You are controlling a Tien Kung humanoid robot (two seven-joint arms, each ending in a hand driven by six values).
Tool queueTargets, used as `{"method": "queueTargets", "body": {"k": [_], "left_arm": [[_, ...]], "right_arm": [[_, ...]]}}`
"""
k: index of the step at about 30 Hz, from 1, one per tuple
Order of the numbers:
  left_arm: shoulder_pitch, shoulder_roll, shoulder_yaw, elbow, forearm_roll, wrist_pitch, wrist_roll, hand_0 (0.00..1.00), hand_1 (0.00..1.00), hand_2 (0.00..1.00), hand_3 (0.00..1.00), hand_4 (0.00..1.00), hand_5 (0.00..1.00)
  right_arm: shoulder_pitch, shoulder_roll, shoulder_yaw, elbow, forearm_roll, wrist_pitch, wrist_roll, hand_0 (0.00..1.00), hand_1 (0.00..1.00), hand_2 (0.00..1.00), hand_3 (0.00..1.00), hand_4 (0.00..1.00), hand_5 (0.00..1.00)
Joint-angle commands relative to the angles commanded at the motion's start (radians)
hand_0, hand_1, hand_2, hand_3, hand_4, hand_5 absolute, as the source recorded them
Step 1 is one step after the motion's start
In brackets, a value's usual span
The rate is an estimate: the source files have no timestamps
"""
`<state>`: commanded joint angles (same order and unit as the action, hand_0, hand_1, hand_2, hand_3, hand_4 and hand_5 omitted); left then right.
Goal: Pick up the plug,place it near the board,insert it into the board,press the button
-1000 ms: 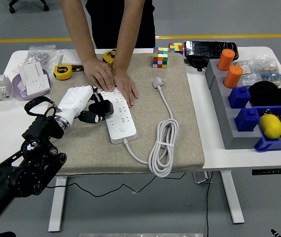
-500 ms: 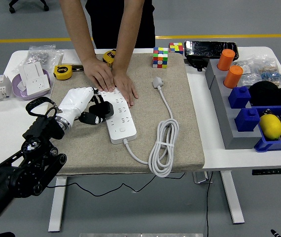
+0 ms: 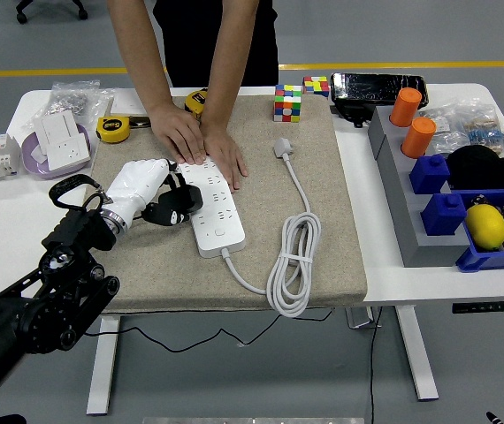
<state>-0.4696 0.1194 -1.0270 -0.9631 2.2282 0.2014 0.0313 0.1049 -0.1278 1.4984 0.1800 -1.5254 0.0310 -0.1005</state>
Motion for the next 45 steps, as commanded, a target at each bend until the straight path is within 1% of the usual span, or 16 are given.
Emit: {"method": "queueTargets", "body": {"k": [3,7,18,19,24,25,30,31,36,37,45], "left_arm": [[-0.003,0.003,0.002,-0.001,0.003,-0.003,0.001,0.618,0.567,0.394,0.438,0.588,0.074],[-0.007,0.007,0.007,-0.005,0.011,-0.017,0.007,0.623,0.572,0.394,0.439,0.583,0.065],[-0.030,0.015,0.013,-0.009,0.033,-0.069,0.025,0.634,0.583,0.398,0.439,0.583,0.062],[-0.032,0.015,0.015,-0.010,0.034,-0.073,0.027,0.660,0.626,0.424,0.449,0.594,0.074],[-0.039,0.018,0.013,-0.009,0.025,-0.097,0.028,0.660,0.626,0.424,0.449,0.594,0.074],[-0.040,0.019,0.013,-0.009,0.023,-0.101,0.028,0.728,0.808,0.701,0.555,0.817,0.201],[-0.041,0.020,0.013,-0.011,0.019,-0.111,0.029,0.728,0.808,0.701,0.555,0.817,0.201],[-0.042,0.020,0.013,-0.011,0.020,-0.113,0.030,0.777,0.853,0.766,0.590,0.841,0.200],[-0.044,0.020,0.016,-0.012,0.020,-0.115,0.030,0.777,0.853,0.766,0.590,0.841,0.200],[-0.045,0.020,0.016,-0.013,0.020,-0.116,0.030,0.787,0.874,0.784,0.624,0.849,0.206],[-0.045,0.020,0.018,-0.020,0.022,-0.117,0.031,0.795,0.880,0.791,0.631,0.853,0.203]], "right_arm": [[0.000,0.000,0.000,0.000,0.000,0.000,0.000,0.896,0.795,0.765,0.798,0.998,0.998],[0.000,-0.001,0.000,0.000,0.000,0.000,0.000,0.896,0.795,0.765,0.798,0.998,0.998],[0.004,-0.001,-0.001,0.000,0.006,-0.001,0.000,0.896,0.795,0.765,0.798,0.998,0.998],[0.005,-0.001,0.000,0.000,0.006,-0.001,0.000,0.896,0.795,0.765,0.798,0.998,0.998],[0.005,-0.001,0.000,0.000,0.006,-0.001,0.001,0.896,0.795,0.765,0.798,0.998,0.998],[0.005,-0.001,0.000,0.000,0.007,-0.001,0.001,0.896,0.795,0.765,0.798,0.998,0.998],[0.006,-0.001,0.001,0.000,0.006,-0.002,0.002,0.896,0.795,0.765,0.798,0.998,0.998],[0.006,-0.001,0.002,0.000,0.005,-0.002,0.002,0.896,0.795,0.765,0.798,0.998,0.998],[0.008,-0.002,0.003,0.000,0.006,-0.003,0.002,0.896,0.795,0.765,0.798,0.998,0.998],[0.008,-0.002,0.002,0.000,0.006,-0.003,0.002,0.896,0.795,0.765,0.798,0.998,0.998],[0.008,-0.002,0.002,0.000,0.007,-0.004,0.004,0.896,0.795,0.763,0.798,0.998,0.998]]}}
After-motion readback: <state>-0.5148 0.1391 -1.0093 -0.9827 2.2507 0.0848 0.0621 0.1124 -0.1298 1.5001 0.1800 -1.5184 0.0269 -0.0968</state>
